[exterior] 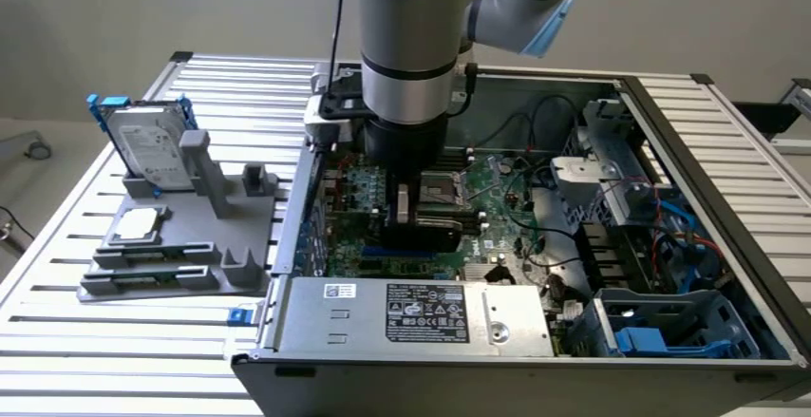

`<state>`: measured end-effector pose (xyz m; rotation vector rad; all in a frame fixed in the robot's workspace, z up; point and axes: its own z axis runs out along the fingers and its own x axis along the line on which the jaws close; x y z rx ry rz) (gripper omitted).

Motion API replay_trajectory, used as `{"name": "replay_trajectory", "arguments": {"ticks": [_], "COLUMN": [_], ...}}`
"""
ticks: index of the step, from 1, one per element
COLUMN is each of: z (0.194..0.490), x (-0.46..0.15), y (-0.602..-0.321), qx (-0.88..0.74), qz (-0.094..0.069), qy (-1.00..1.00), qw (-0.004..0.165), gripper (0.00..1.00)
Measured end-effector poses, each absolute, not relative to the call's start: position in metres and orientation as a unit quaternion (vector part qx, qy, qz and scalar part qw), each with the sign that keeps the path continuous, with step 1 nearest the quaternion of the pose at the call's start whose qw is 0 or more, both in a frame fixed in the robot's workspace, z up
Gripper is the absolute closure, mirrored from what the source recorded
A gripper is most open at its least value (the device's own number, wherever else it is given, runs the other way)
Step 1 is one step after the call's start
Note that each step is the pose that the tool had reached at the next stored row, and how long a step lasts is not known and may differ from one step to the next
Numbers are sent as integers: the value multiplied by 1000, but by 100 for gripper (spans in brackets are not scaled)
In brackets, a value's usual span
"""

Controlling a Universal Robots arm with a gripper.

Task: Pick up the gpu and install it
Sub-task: 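Insert the gpu into the slot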

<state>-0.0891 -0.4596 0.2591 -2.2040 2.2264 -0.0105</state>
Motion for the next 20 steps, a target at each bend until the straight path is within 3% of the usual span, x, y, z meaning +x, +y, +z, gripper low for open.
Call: {"name": "replay_trajectory", "arguments": {"ticks": [20], "z": [259], "x": [-89], "y": [-460], "qx": [-705], "qz": [2], "qy": [710], "qw": [-1], "gripper": [74]}}
